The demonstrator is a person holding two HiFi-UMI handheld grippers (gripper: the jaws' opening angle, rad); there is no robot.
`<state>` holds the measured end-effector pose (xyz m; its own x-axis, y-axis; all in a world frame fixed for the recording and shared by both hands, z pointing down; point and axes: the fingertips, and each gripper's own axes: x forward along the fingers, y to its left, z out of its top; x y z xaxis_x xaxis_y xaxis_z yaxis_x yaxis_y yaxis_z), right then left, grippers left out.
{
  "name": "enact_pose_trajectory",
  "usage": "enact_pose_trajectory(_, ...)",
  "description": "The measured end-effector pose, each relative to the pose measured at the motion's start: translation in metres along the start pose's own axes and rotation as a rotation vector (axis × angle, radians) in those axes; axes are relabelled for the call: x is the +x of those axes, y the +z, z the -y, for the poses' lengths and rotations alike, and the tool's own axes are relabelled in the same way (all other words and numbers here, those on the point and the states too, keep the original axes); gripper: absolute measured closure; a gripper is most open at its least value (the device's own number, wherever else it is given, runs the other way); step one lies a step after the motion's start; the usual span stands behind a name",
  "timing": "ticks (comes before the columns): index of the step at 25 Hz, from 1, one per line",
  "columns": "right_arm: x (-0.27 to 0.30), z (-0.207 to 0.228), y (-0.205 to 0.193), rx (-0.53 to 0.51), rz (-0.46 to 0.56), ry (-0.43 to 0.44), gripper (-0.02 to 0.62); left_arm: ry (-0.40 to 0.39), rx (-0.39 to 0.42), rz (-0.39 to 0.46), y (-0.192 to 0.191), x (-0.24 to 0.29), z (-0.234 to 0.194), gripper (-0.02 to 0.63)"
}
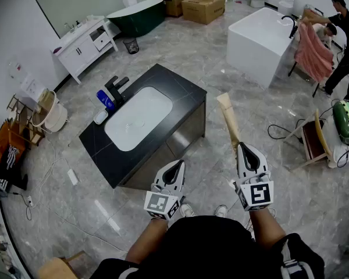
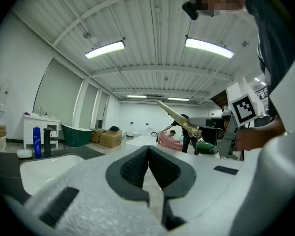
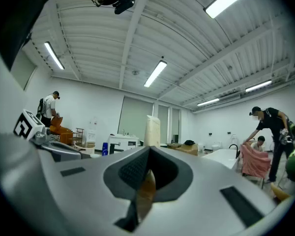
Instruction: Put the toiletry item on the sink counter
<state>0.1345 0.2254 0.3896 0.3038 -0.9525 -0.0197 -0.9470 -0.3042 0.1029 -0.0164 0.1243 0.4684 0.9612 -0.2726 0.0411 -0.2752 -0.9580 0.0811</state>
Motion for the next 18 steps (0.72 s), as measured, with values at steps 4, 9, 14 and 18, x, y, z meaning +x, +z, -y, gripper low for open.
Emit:
enact_pose_trajectory(4, 0.003, -0.006, -0.002, -0.012, -0.005, 0.001, 0.589, 0.005, -0.004, 0.003, -0.002, -0.004, -0.006, 0.597)
enact_pose_trajectory(9, 0.010, -0.015, -0.004, -0.018, -0.015, 0.004, 0.589, 0.013, -0.008, 0.006, -0.002, -0.010, -0.016, 0.597)
enact_pose_trajectory(14, 0.021, -0.027, -0.005, -0.017, 0.003, 0.003, 0.589, 0.016, -0.011, 0.003, -0.004, -0.016, -0.030, 0.597)
enact_pose_trajectory(18, 0.032, -0.039, -0.003, 0.014, 0.021, 0.006, 0.589, 0.023, -0.009, 0.011, -0.003, -0.022, -0.046, 0.597)
